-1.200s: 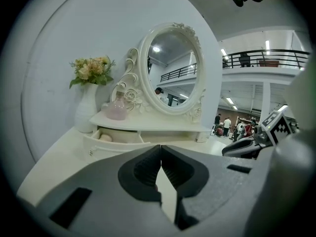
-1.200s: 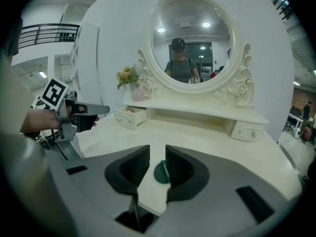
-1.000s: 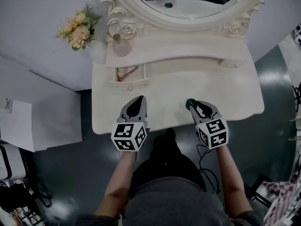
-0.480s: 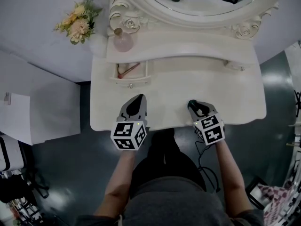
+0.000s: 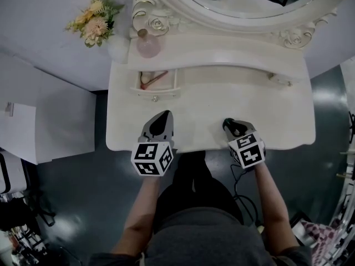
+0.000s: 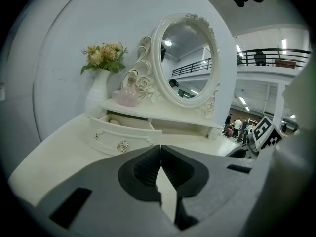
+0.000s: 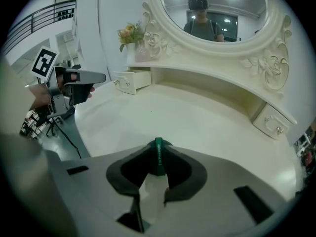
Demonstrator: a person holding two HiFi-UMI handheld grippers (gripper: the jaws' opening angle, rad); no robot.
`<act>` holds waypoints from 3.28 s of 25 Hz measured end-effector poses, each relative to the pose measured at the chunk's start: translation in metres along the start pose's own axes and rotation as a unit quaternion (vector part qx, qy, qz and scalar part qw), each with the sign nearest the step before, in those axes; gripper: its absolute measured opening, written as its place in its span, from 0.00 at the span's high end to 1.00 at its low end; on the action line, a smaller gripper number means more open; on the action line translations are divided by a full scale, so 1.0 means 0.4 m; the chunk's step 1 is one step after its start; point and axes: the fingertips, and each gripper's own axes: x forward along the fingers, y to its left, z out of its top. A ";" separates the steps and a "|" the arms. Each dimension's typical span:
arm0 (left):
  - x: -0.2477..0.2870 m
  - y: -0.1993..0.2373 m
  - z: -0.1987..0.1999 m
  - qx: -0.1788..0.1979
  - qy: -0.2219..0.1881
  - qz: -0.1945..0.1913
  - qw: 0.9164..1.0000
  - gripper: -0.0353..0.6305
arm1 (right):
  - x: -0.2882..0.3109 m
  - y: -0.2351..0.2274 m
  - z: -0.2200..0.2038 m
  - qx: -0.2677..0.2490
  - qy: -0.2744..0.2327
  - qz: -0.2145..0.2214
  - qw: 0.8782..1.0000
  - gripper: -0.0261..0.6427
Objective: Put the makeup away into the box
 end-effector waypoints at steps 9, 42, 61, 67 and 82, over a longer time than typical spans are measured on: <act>-0.006 -0.001 0.013 0.001 -0.006 0.013 1.000 0.94 | 0.003 0.000 0.006 -0.010 0.001 0.012 1.000 0.88; -0.079 0.033 0.111 0.021 -0.061 0.101 0.993 0.94 | -0.137 0.045 0.345 -0.096 -0.173 0.055 0.979 0.95; -0.143 0.081 0.137 0.013 -0.085 0.155 0.984 0.94 | -0.153 0.140 0.510 -0.130 -0.228 0.101 0.960 0.95; -0.140 0.120 0.143 0.007 -0.084 0.156 0.984 0.94 | -0.122 0.164 0.558 -0.126 -0.228 0.109 0.959 0.95; -0.087 0.280 0.181 -0.010 -0.074 0.142 0.987 0.94 | 0.000 0.233 0.683 -0.133 -0.205 0.107 0.964 0.95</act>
